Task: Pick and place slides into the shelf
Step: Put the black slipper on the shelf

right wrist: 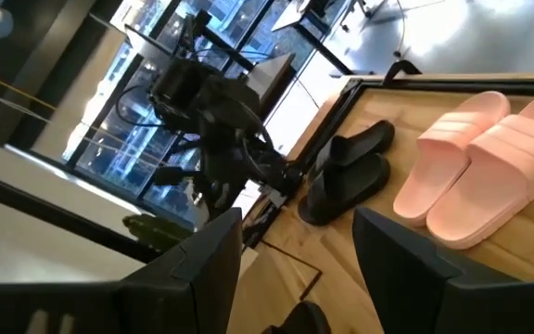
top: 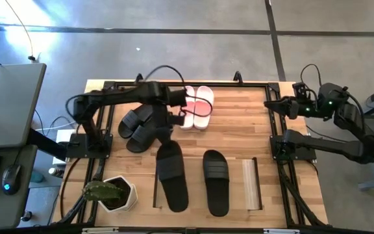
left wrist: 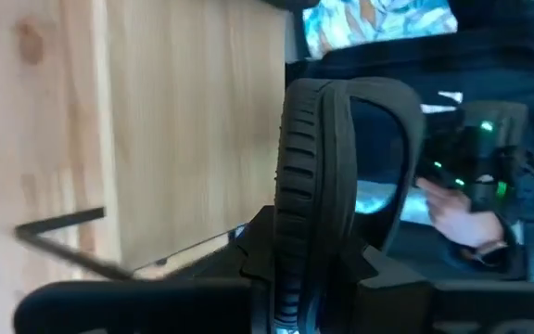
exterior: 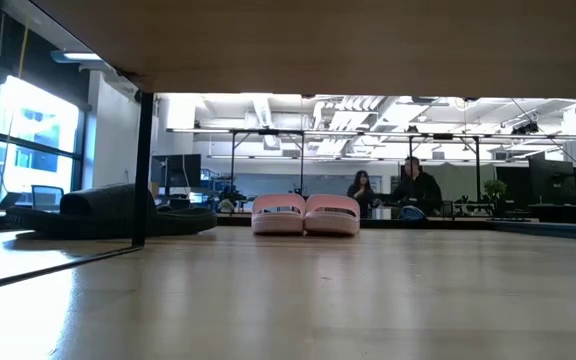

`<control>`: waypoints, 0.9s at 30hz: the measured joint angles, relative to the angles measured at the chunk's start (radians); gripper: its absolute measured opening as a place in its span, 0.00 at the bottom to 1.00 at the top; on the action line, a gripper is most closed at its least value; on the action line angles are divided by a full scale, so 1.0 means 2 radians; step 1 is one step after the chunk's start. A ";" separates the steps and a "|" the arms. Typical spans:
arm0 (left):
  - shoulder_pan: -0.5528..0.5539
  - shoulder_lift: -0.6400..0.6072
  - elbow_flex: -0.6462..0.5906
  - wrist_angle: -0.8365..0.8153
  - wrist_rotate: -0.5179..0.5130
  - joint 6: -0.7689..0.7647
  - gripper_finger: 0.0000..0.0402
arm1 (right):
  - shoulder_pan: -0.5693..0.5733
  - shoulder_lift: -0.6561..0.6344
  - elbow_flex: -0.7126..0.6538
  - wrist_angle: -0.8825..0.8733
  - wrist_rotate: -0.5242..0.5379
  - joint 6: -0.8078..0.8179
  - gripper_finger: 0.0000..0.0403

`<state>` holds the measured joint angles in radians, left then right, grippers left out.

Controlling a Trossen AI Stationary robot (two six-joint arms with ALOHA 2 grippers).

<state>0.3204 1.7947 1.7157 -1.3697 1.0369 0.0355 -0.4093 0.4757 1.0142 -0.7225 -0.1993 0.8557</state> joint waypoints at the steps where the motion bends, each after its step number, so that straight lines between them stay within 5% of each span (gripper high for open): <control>1: -0.004 0.008 0.000 0.007 0.006 -0.004 0.07 | 0.000 0.003 0.000 0.000 -0.004 0.000 0.49; 15: -0.026 0.117 0.147 -0.012 0.037 0.008 0.07 | 0.000 0.077 0.000 -0.002 -0.066 -0.001 0.49; 27: -0.026 0.166 0.156 -0.055 0.023 0.032 0.07 | 0.000 0.100 0.000 -0.013 -0.086 -0.022 0.49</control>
<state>0.2680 2.1266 2.0270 -1.4798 1.0824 0.1002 -0.4099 0.6762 1.0142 -0.7484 -0.3706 0.8119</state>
